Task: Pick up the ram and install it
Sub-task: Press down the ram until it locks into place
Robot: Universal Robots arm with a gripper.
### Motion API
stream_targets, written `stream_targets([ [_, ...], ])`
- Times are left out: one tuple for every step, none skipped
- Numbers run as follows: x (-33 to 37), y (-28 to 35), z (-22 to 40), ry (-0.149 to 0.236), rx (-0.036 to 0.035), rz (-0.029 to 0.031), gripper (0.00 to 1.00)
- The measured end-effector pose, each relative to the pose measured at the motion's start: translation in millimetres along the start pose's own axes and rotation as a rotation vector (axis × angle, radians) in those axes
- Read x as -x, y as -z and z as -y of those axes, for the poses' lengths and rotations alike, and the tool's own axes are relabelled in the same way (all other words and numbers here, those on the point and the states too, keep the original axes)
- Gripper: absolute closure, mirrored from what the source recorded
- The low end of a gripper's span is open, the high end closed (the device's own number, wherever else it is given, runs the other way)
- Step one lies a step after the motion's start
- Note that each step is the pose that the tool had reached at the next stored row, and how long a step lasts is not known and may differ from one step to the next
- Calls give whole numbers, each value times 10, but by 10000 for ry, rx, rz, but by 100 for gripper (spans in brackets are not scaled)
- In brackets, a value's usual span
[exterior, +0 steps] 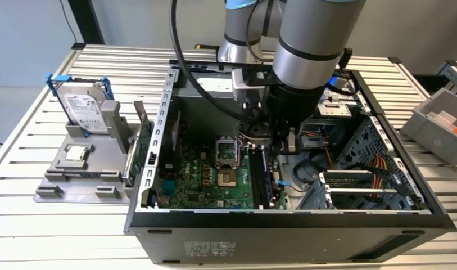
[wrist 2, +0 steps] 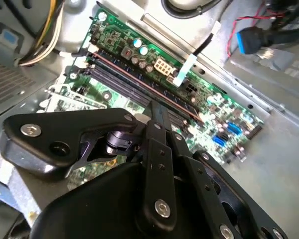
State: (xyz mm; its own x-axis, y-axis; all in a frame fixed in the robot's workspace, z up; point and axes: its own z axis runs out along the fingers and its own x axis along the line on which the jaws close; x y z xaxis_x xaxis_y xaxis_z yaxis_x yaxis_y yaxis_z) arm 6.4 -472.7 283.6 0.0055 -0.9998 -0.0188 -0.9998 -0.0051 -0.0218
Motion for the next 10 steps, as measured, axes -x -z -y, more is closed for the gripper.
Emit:
stream_targets([
  [1, 32, 1, 0, -1, 3, 100],
  [1, 60, 2, 1, 0, 1, 100],
  [2, 79, 2, 1, 1, -1, 100],
  [2, 82, 2, 1, 3, 1, 100],
  [2, 82, 2, 0, 4, 3, 100],
  [2, 82, 2, 0, 5, 3, 100],
  [2, 82, 2, 0, 9, 2, 100],
  [2, 83, 2, 0, 12, 2, 100],
  [2, 83, 2, 0, 13, 1, 100],
  [2, 83, 2, 0, 15, 1, 100],
])
